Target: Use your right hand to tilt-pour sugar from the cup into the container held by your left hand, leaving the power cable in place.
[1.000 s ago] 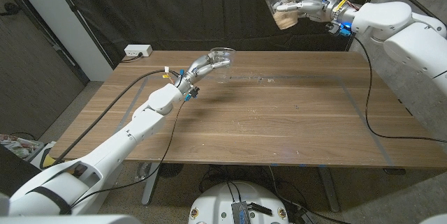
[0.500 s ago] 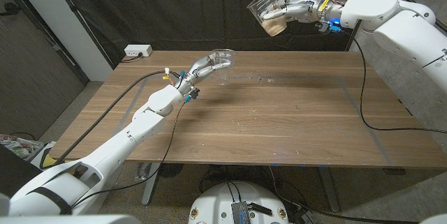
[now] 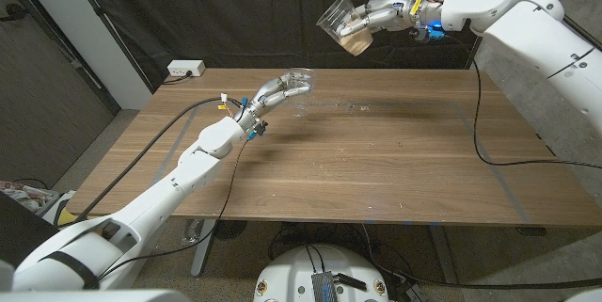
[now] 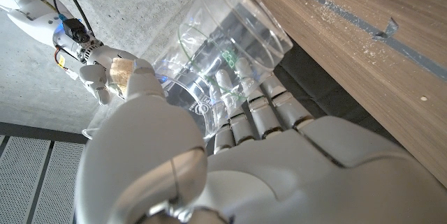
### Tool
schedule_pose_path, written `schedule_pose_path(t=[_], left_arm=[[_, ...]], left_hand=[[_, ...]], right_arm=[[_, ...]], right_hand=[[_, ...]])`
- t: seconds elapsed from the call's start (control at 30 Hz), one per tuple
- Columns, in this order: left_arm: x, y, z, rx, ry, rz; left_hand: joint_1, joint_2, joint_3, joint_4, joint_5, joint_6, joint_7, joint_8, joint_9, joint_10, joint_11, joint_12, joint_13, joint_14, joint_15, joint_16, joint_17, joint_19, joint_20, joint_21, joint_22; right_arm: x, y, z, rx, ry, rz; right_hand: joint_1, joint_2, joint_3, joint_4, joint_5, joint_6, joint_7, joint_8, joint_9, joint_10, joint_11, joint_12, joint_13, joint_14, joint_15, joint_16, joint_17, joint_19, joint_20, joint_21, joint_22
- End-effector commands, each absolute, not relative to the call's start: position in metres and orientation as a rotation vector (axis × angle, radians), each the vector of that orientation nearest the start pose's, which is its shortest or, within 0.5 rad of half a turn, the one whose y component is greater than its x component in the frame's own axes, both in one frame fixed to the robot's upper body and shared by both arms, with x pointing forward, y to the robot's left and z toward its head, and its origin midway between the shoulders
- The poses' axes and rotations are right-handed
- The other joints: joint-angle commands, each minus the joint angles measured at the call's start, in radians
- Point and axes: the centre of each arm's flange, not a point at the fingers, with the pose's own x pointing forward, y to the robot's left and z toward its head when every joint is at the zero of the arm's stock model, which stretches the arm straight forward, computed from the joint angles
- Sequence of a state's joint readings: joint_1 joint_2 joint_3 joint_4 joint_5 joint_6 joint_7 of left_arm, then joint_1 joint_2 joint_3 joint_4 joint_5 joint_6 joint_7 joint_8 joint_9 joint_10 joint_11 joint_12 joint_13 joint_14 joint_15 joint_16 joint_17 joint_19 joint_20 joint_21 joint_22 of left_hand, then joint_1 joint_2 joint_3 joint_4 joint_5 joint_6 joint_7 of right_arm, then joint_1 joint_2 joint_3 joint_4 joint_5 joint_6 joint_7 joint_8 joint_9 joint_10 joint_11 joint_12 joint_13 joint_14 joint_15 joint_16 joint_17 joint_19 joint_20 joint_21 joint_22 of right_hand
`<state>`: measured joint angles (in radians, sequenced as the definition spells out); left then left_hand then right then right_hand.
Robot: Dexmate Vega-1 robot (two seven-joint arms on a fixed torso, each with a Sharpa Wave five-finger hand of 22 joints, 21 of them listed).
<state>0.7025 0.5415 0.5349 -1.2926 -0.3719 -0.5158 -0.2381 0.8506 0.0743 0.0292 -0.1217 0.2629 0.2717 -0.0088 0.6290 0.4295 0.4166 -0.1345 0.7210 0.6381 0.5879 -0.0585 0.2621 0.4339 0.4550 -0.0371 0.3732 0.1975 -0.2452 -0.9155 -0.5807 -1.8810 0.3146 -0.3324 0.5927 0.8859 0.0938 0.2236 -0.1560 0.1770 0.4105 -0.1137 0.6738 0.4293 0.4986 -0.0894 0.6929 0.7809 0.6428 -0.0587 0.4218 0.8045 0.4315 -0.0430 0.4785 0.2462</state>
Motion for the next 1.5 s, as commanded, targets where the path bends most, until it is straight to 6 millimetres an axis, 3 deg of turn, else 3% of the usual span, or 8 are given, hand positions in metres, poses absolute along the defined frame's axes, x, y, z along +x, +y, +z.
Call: schedule_pose_path(t=[0.03,0.3,0.4,0.6,0.8,1.2,1.37,1.5], left_arm=[[0.625,0.201,0.022,0.412,-0.863,-0.555],[0.623,0.201,0.018,0.412,-0.865,-0.564],[0.622,0.201,0.018,0.410,-0.865,-0.569],[0.621,0.200,0.016,0.407,-0.868,-0.571],[0.621,0.201,0.014,0.403,-0.870,-0.575],[0.614,0.204,0.015,0.406,-0.892,-0.581],[0.612,0.205,0.017,0.409,-0.897,-0.582],[0.611,0.205,0.017,0.412,-0.897,-0.585]], left_hand=[[0.003,0.001,-0.007,0.003,0.005,0.000,-0.002,0.007,0.005,0.004,-0.005,0.005,0.006,0.009,-0.105,-0.007,0.005,0.002,-0.011,-0.001,0.004],[-0.010,0.001,-0.014,0.012,0.005,-0.003,-0.009,0.009,0.008,0.001,-0.010,0.007,0.010,0.005,-0.108,-0.012,0.009,0.001,-0.011,-0.002,0.005],[-0.025,0.005,-0.020,0.022,0.001,-0.007,-0.018,0.010,0.010,-0.004,-0.015,0.006,0.009,-0.001,-0.109,-0.016,0.012,-0.003,-0.011,-0.003,0.005],[-0.036,0.008,-0.024,0.030,-0.004,-0.010,-0.022,0.009,0.010,-0.011,-0.016,0.003,0.008,-0.004,-0.110,-0.020,0.014,-0.004,-0.012,-0.004,0.006],[-0.053,0.015,-0.029,0.042,-0.015,-0.023,-0.033,0.002,0.005,-0.019,-0.021,-0.006,-0.004,-0.015,-0.110,-0.028,0.018,-0.009,-0.009,-0.005,0.006],[-0.048,0.008,-0.033,0.037,-0.024,-0.012,-0.028,0.007,0.005,-0.013,-0.012,0.000,-0.002,-0.003,-0.117,-0.030,0.019,-0.007,-0.014,-0.004,0.006],[-0.040,0.003,-0.035,0.031,-0.023,-0.006,-0.006,0.011,0.007,-0.008,-0.003,0.007,0.003,0.003,-0.118,-0.031,0.020,-0.003,-0.016,-0.004,0.005],[-0.043,0.003,-0.037,0.034,-0.023,-0.012,-0.020,0.010,0.009,-0.015,-0.004,0.006,0.005,0.000,-0.120,-0.034,0.022,-0.005,-0.015,-0.004,0.005]], right_arm=[[0.502,-0.178,0.250,-1.165,-0.545,0.613],[0.496,-0.168,0.257,-1.233,-0.529,0.622],[0.494,-0.161,0.260,-1.270,-0.514,0.635],[0.497,-0.153,0.261,-1.305,-0.490,0.657],[0.501,-0.145,0.257,-1.330,-0.467,0.674],[0.505,-0.143,0.250,-1.338,-0.454,0.670],[0.507,-0.143,0.247,-1.352,-0.454,0.667],[0.508,-0.142,0.245,-1.365,-0.447,0.669]], right_hand=[[0.014,0.006,0.000,0.004,0.008,0.018,-0.001,0.008,0.004,0.016,0.001,0.005,0.001,0.013,-0.171,0.005,-0.001,0.010,-0.073,0.008,0.002],[0.001,0.001,-0.005,0.013,0.012,0.029,-0.009,0.005,-0.003,0.026,-0.002,0.000,-0.007,0.023,-0.171,0.001,-0.008,0.011,-0.071,0.010,0.000],[-0.023,-0.003,-0.013,0.026,0.012,0.031,-0.025,0.001,-0.010,0.035,0.000,-0.007,-0.018,0.031,-0.169,-0.002,-0.015,0.013,-0.069,0.012,-0.001],[-0.032,-0.006,-0.015,0.029,0.014,0.037,-0.033,-0.004,-0.018,0.040,-0.004,-0.012,-0.025,0.038,-0.171,-0.006,-0.022,0.014,-0.069,0.013,-0.003],[-0.068,-0.012,-0.027,0.046,0.013,0.042,-0.046,-0.011,-0.028,0.050,-0.007,-0.021,-0.039,0.047,-0.167,-0.011,-0.031,0.013,-0.067,0.014,-0.005],[-0.054,-0.019,-0.022,0.031,0.023,0.055,-0.033,-0.016,-0.040,0.052,0.002,-0.023,-0.031,0.053,-0.169,-0.015,-0.037,0.014,-0.065,0.015,-0.008],[-0.044,-0.024,-0.019,0.023,0.031,0.060,-0.018,-0.015,-0.040,0.053,0.003,-0.023,-0.026,0.055,-0.172,-0.018,-0.040,0.013,-0.066,0.016,-0.010],[-0.057,-0.027,-0.023,0.029,0.036,0.062,-0.029,-0.017,-0.042,0.056,0.004,-0.023,-0.021,0.059,-0.169,-0.021,-0.045,0.013,-0.064,0.016,-0.011]])
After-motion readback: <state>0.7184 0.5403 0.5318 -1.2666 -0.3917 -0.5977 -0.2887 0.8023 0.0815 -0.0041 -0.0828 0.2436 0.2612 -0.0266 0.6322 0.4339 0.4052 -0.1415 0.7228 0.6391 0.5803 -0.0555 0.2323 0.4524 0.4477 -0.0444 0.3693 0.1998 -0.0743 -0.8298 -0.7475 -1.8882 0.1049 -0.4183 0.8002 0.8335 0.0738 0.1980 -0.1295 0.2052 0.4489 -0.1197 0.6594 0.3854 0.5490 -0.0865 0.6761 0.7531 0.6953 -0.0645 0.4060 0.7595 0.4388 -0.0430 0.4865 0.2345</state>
